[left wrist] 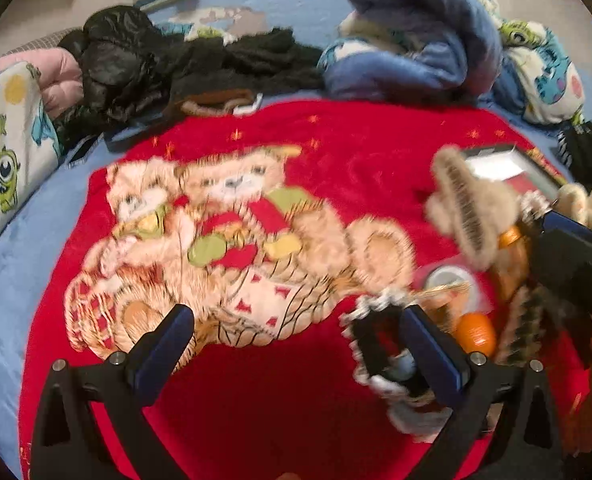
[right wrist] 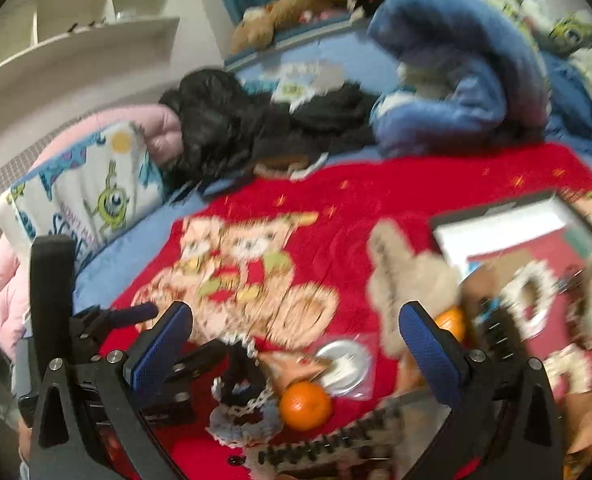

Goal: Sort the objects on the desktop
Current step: 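Move both grippers away from the tray toward the remaining items, then grasp the black lace scrunchie with the left gripper while the right grasps a chocolate wafer packet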

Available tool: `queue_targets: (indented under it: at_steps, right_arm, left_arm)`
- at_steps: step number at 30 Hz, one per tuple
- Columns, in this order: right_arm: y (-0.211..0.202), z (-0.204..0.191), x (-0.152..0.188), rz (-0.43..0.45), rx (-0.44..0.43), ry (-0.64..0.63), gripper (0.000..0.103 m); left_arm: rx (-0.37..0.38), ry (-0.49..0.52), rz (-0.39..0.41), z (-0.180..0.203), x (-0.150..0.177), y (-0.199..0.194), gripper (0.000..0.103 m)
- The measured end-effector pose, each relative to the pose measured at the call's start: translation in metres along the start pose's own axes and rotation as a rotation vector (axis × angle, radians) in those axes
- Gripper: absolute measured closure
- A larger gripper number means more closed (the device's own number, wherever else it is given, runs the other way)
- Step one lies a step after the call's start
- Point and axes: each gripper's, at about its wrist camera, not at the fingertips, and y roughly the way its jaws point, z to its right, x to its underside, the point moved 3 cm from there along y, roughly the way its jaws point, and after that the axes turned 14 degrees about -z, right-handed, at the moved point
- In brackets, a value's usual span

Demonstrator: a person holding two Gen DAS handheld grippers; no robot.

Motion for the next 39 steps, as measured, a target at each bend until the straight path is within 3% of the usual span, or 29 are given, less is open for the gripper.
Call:
queue_targets:
  at_steps: [5, 16, 23, 26, 28, 30, 35, 37, 39]
  right_arm:
    - [0.025, 0.003, 0.009, -0.083, -0.021, 0.026, 0.000]
    - [0.053, 0.008, 0.019, -0.214, -0.044, 0.058, 0.000]
    - [0.061, 0.005, 0.020, -0.231, -0.025, 0.046, 0.003]
    - [0.062, 0.009, 0.021, -0.243, 0.008, 0.056, 0.020]
    - [0.063, 0.008, 0.022, -0.272, -0.017, 0.060, 0.042]
    - [0.068, 0.005, 0.026, -0.307, -0.019, 0.052, 0.045]
    - [0.071, -0.001, 0.030, -0.290, 0.053, 0.016, 0.057]
    - [0.069, 0.001, 0.029, -0.283, 0.047, 0.026, 0.063]
    - [0.068, 0.003, 0.028, -0.275, 0.038, 0.036, 0.068]
  left_arm:
    - [-0.005, -0.009, -0.059, -0.004, 0.007, 0.026, 0.000]
    - [0.010, 0.030, -0.074, 0.005, 0.008, 0.048, 0.000]
    - [0.035, 0.020, -0.070, 0.002, 0.007, 0.053, 0.000]
    - [0.045, 0.020, -0.072, 0.002, 0.007, 0.053, 0.000]
    - [0.053, 0.019, -0.073, 0.001, 0.007, 0.053, 0.000]
    - [0.051, 0.022, -0.072, 0.001, 0.007, 0.052, 0.000]
    - [0.050, 0.033, -0.064, 0.002, 0.007, 0.052, 0.000]
    - [0.067, 0.040, -0.049, 0.002, 0.007, 0.050, 0.007]
    - [0.079, 0.053, -0.033, 0.004, 0.007, 0.048, 0.021]
